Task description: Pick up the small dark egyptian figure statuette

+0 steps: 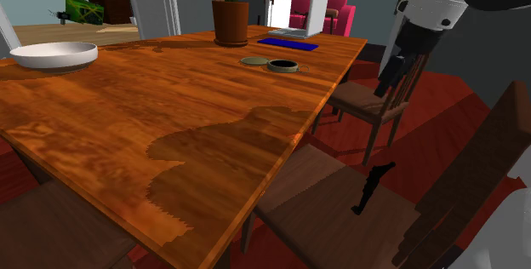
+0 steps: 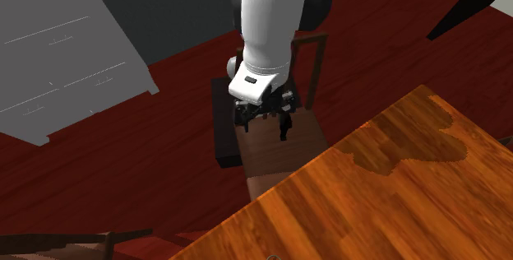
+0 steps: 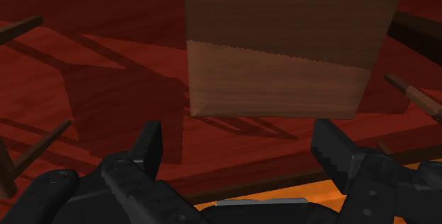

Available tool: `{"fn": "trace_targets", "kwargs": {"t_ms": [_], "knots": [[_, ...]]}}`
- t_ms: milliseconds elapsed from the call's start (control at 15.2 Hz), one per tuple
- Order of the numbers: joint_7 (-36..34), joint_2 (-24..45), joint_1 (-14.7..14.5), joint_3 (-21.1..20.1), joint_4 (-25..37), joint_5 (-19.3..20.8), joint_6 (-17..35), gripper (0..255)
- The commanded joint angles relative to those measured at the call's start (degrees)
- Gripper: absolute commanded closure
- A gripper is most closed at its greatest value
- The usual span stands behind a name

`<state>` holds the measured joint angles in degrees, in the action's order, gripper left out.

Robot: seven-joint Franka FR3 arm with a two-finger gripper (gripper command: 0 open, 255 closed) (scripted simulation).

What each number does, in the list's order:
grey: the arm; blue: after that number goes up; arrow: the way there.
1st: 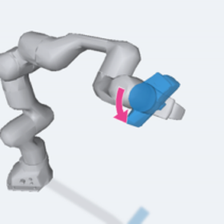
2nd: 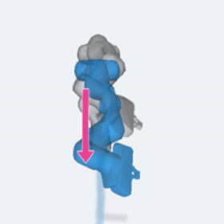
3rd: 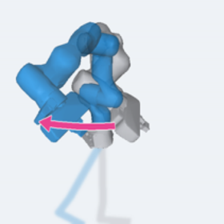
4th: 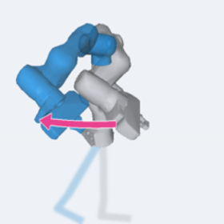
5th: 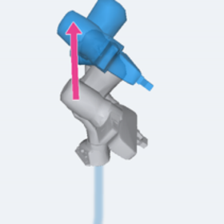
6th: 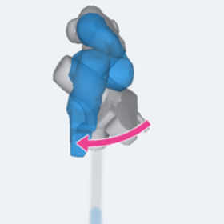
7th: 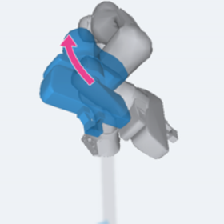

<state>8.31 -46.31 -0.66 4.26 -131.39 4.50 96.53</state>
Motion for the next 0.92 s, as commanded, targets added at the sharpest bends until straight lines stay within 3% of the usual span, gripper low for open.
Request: {"fn": "trace_targets", "kwargs": {"t_ms": [0, 858], "knots": [[0.0, 0.0, 0.0, 0.0, 0.0, 0.0, 0.0, 0], [-12.7, -3.1, -4.1, -12.7, -13.4, -7.0, -6.0, 0]]}}
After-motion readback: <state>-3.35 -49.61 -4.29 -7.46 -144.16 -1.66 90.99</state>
